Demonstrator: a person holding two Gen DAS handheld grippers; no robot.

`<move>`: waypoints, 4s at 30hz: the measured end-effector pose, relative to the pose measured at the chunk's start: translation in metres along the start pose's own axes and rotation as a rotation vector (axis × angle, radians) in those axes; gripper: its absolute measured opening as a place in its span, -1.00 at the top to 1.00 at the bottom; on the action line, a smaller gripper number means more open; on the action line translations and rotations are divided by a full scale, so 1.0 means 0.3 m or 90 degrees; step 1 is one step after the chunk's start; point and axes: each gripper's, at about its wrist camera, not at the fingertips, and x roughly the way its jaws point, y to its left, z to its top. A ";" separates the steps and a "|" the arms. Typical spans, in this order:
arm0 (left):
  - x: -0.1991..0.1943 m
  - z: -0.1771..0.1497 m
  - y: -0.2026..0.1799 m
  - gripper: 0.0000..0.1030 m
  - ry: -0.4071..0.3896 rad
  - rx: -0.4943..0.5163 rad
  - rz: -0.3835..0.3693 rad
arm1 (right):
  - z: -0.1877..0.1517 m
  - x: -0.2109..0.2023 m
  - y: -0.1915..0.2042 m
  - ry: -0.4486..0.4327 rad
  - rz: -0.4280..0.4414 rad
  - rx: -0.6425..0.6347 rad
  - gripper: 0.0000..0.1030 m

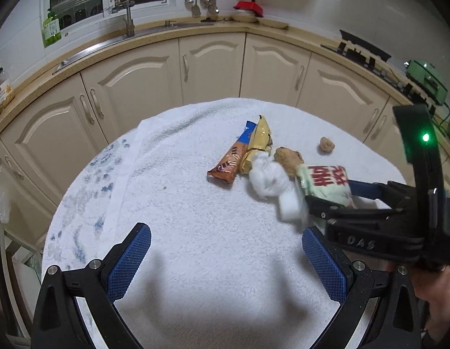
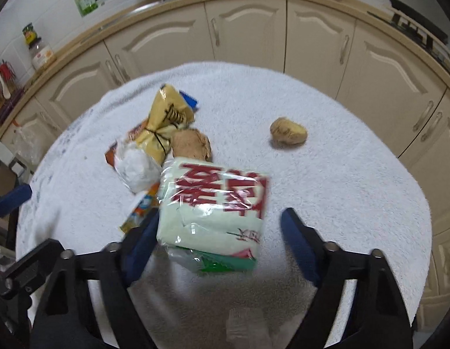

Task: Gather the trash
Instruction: 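Grasp the white-and-red printed package with the right tool while the left tool grasps the white box, then carry both items to the blue bin and open both tools to drop them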

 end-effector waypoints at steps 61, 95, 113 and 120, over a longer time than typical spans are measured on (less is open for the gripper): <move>-0.401 -0.150 -0.214 0.64 -0.179 0.123 -0.217 | -0.378 -0.862 -0.216 -0.311 -0.049 0.175 -0.41; -0.057 -0.096 -1.072 0.64 -0.029 0.349 -0.367 | -1.008 -0.967 -0.895 -0.250 -0.247 0.483 -0.41; 0.441 -0.040 -1.658 0.62 0.148 0.423 -0.355 | -1.185 -0.677 -1.194 -0.147 -0.186 0.606 -0.42; 0.570 -0.034 -1.782 -0.49 0.134 0.429 -0.283 | -1.229 -0.575 -1.253 -0.113 -0.170 0.632 -0.85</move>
